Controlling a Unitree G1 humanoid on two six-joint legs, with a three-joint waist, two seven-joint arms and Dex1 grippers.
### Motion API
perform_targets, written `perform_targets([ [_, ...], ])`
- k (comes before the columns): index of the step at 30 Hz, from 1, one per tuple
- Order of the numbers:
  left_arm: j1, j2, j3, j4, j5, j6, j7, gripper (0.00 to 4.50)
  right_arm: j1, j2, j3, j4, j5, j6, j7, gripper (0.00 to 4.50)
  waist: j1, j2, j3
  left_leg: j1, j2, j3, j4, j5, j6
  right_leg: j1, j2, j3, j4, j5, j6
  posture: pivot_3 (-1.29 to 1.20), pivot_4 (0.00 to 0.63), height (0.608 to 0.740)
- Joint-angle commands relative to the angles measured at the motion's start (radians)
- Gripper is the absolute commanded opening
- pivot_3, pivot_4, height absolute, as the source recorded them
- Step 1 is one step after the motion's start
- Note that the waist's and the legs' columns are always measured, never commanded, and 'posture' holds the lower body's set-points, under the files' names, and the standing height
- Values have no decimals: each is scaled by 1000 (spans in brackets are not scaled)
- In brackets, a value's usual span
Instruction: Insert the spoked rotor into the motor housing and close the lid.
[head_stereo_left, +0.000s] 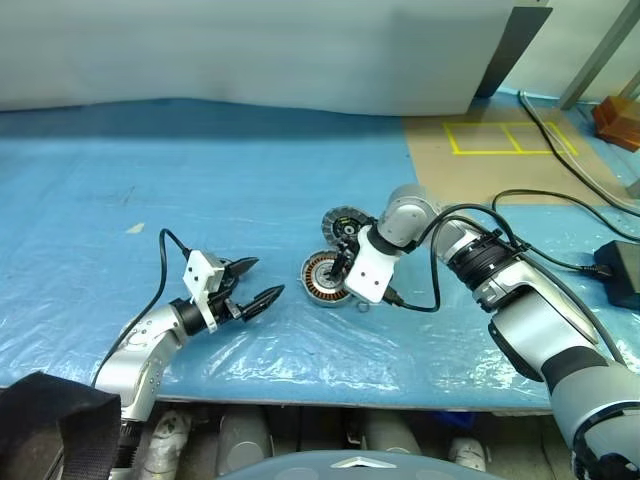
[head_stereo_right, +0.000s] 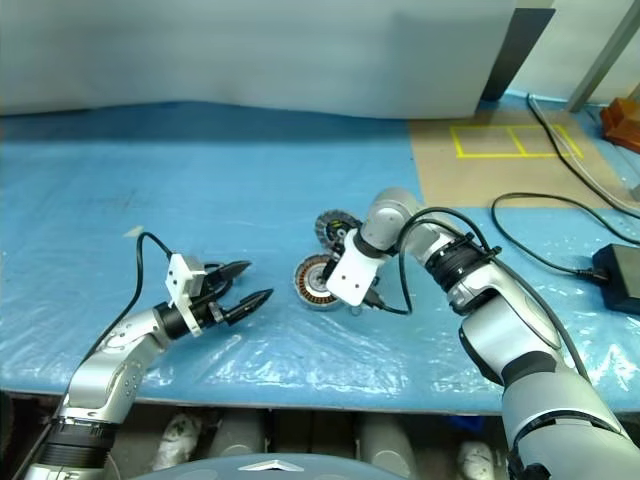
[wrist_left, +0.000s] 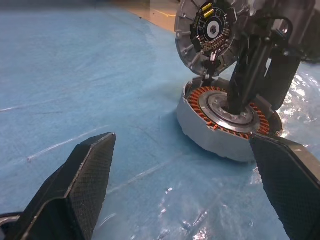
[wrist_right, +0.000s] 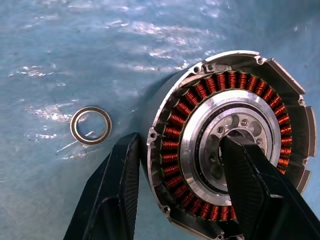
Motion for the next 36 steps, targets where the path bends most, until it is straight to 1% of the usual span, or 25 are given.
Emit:
perform_targets([
  [1, 4, 12, 10, -44, -18, 10, -4, 4500, -45, 2, 27, 48, -57, -171, -84, 2056, -3, 0, 0, 0, 0, 0, 0, 0, 0, 0, 0, 0, 0, 0, 0, 0, 150, 740],
  [7, 43, 14, 14, -91, -26, 32, 11, 4500, -120, 39, 44, 154, -124, -279, -195, 2056, -12, 0, 0, 0, 0, 1, 2, 0, 0, 0, 0, 2, 0, 0, 0, 0, 150, 740],
  [11, 58, 14, 14, -119, -28, 49, 28, 4500, -174, 88, 44, 259, -164, -281, -272, 2056, -14, 0, 0, 0, 1, 1, 2, 0, 0, 0, 2, 2, 0, 0, 0, 0, 150, 740],
  [14, 66, 14, 11, -138, -30, 62, 38, 4500, -233, 119, 54, 335, -257, -300, -388, 2056, -14, 0, 0, 0, 1, 1, 2, 0, 0, -1, 2, 3, 0, 0, 0, 0, 150, 740],
  [16, 73, 15, 11, -150, -30, 68, 42, 4500, -253, 130, 62, 368, -281, -316, -418, 2056, -13, 0, 0, -2, 1, 2, 2, 0, 0, -2, 2, 3, 0, 0, 0, 0, 150, 740],
  [21, 78, 15, 9, -172, -32, 84, 54, 4500, -250, 120, 89, 375, -301, -382, -450, 2056, -10, 0, 0, -6, 1, 2, 2, 0, 1, -3, 2, 2, -1, 0, 0, 0, 150, 740],
  [27, 65, 16, 11, -178, -37, 100, 64, 4500, -254, 87, 123, 343, -383, -450, -517, 2056, -10, 0, 1, -6, 1, 2, 2, 0, 0, -4, 2, 2, -1, 0, 0, 0, 150, 740],
  [30, 48, 17, 12, -176, -39, 110, 65, 4500, -254, 87, 127, 334, -385, -457, -531, 2056, -10, 0, 1, -6, 1, 2, 2, 0, 0, -4, 2, 2, -1, 0, 0, 0, 150, 740],
  [33, 36, 19, 12, -176, -43, 120, 64, 4500, -273, 76, 131, 316, -457, -439, -587, 2056, -10, 0, 1, -5, 1, 2, 2, 0, 0, -4, 2, 2, 0, 0, 0, 0, 150, 740],
  [36, 34, 23, 10, -174, -49, 124, 58, 4500, -284, 67, 123, 300, -459, -432, -599, 2056, -11, 0, 1, -5, 1, 2, 2, 0, 0, -4, 2, 3, 0, 0, 0, 0, 150, 740],
])
